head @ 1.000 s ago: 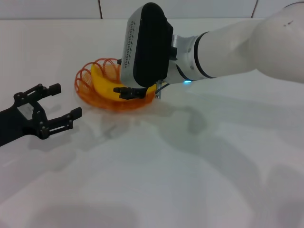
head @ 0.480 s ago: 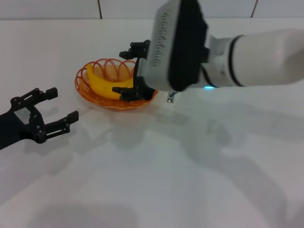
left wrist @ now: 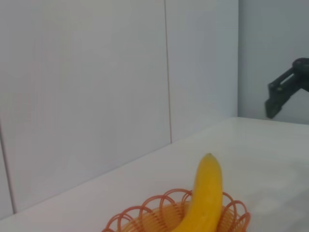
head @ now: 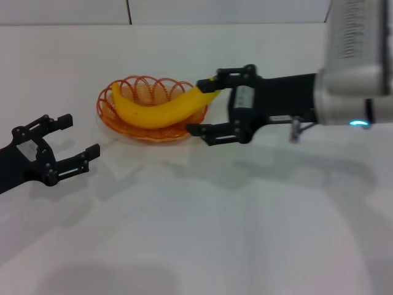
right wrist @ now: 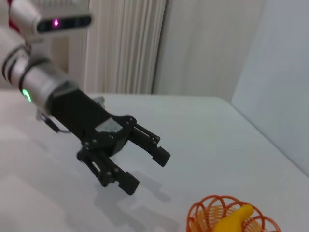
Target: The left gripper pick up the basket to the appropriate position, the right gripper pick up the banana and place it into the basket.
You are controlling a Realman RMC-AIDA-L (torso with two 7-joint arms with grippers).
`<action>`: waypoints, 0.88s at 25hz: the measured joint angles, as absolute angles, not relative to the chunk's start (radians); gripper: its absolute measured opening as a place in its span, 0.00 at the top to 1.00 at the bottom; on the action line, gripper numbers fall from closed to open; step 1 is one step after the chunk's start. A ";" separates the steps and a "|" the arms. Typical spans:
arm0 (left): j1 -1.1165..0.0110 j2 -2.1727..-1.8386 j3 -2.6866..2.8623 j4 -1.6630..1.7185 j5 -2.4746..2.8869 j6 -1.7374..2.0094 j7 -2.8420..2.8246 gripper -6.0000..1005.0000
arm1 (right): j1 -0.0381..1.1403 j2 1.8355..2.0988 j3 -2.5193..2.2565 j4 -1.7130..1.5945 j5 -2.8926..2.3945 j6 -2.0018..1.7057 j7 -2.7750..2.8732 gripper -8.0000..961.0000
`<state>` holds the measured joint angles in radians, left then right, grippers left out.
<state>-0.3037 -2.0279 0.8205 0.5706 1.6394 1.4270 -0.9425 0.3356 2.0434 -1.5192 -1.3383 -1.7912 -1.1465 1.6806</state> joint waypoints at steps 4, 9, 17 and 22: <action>-0.304 -2.028 0.818 0.571 1.639 1.426 -0.942 0.15 | 0.328 2.042 -1.398 -1.215 -1.692 -1.254 1.567 0.19; -0.304 -2.029 0.818 0.570 1.635 1.422 -0.933 0.15 | 0.331 2.041 -1.262 -1.045 -1.616 -1.333 1.422 0.19; -0.301 -2.030 0.818 0.559 1.613 1.420 -0.915 0.15 | 0.407 2.040 -1.216 -0.780 -1.578 -1.330 1.269 0.19; -0.295 -2.030 0.818 0.555 1.595 1.421 -0.906 0.15 | 0.423 2.038 -1.215 -0.717 -1.579 -1.310 1.240 0.19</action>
